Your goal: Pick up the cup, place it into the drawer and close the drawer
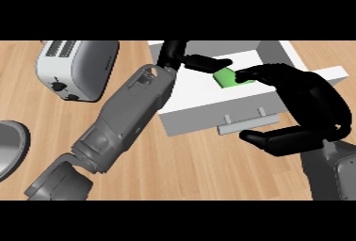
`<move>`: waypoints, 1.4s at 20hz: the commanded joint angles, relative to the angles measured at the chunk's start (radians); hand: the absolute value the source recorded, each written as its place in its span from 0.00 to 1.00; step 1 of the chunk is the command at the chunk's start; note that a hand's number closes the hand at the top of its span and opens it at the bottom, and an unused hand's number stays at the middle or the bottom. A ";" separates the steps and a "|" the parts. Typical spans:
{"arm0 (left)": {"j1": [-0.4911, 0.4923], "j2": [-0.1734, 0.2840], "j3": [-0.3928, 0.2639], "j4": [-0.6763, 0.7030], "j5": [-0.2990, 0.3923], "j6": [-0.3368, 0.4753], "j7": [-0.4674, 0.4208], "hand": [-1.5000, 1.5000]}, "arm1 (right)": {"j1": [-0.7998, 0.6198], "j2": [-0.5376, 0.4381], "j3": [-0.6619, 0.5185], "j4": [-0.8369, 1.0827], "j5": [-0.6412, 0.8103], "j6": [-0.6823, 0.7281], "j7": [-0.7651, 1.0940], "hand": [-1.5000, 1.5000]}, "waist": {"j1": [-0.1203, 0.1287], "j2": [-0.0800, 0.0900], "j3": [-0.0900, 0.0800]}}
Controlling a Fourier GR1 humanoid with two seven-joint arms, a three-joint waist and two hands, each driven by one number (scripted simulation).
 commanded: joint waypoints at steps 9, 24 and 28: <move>-0.031 0.000 0.042 -0.022 0.156 0.096 -0.151 0.00 | 0.069 -0.200 0.190 -0.025 0.062 0.287 0.136 0.00 | 0.077 -0.031 0.000; 0.110 0.018 0.078 -0.069 0.194 -0.042 -0.231 0.00 | 0.047 -0.144 0.376 0.485 0.716 0.011 -0.169 0.00 | 0.237 -0.040 0.001; 0.196 0.063 0.081 -0.157 0.204 -0.061 -0.219 0.00 | -0.044 -0.142 0.347 0.736 0.764 -0.033 -0.256 1.00 | 0.270 -0.047 0.001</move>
